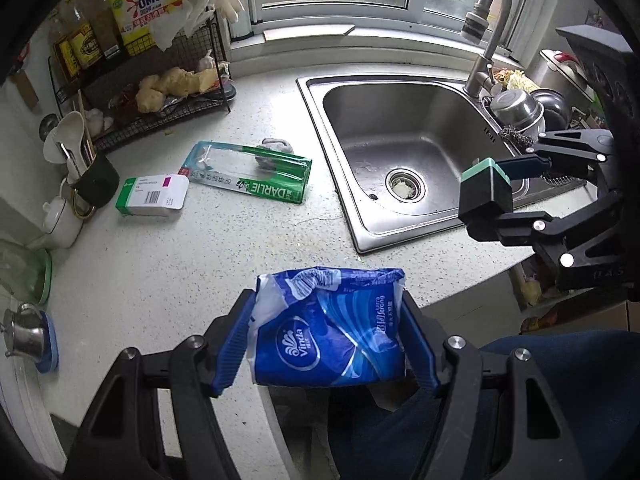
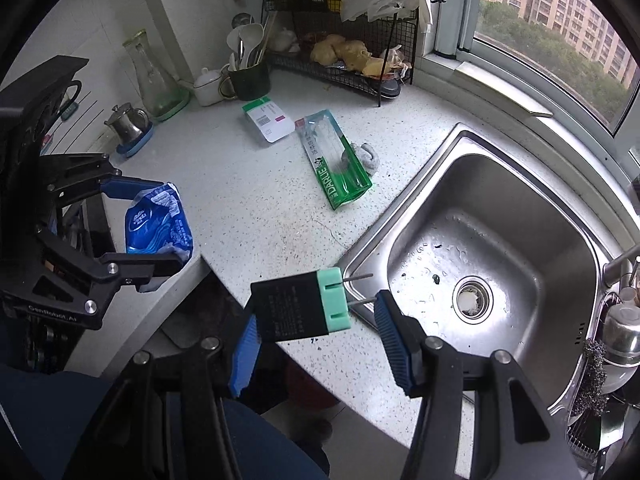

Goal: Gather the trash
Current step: 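Carry the plug and tissue packet with both grippers down over the red bin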

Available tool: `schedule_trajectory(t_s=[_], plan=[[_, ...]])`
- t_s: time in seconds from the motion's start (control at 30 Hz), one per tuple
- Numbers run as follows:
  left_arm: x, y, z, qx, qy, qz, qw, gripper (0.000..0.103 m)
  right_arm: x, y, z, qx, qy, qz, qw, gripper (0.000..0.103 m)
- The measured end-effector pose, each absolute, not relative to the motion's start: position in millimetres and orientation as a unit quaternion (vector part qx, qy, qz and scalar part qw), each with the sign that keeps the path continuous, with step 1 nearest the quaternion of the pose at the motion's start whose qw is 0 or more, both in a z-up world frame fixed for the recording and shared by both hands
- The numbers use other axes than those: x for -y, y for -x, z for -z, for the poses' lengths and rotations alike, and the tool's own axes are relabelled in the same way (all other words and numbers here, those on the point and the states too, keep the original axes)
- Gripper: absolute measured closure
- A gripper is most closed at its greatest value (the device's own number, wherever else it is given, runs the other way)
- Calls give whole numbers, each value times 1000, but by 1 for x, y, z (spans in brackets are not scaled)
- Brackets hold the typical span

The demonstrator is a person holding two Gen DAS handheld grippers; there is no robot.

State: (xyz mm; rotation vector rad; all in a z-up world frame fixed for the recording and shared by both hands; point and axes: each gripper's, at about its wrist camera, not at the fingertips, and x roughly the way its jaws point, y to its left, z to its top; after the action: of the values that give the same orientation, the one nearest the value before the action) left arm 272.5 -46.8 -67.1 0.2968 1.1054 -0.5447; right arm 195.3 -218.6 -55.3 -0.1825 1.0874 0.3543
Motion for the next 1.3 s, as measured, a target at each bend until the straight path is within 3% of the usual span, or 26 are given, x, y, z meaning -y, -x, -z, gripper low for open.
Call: schedule_trajectory(t_s=[0.73, 1.3], plan=[[78, -95, 71, -533, -94, 150, 827, 36, 246, -69, 64, -498, 129, -260, 817, 51], [57, -65, 125, -584, -83, 169, 790, 36, 212, -43, 115, -543, 129, -259, 788, 51]])
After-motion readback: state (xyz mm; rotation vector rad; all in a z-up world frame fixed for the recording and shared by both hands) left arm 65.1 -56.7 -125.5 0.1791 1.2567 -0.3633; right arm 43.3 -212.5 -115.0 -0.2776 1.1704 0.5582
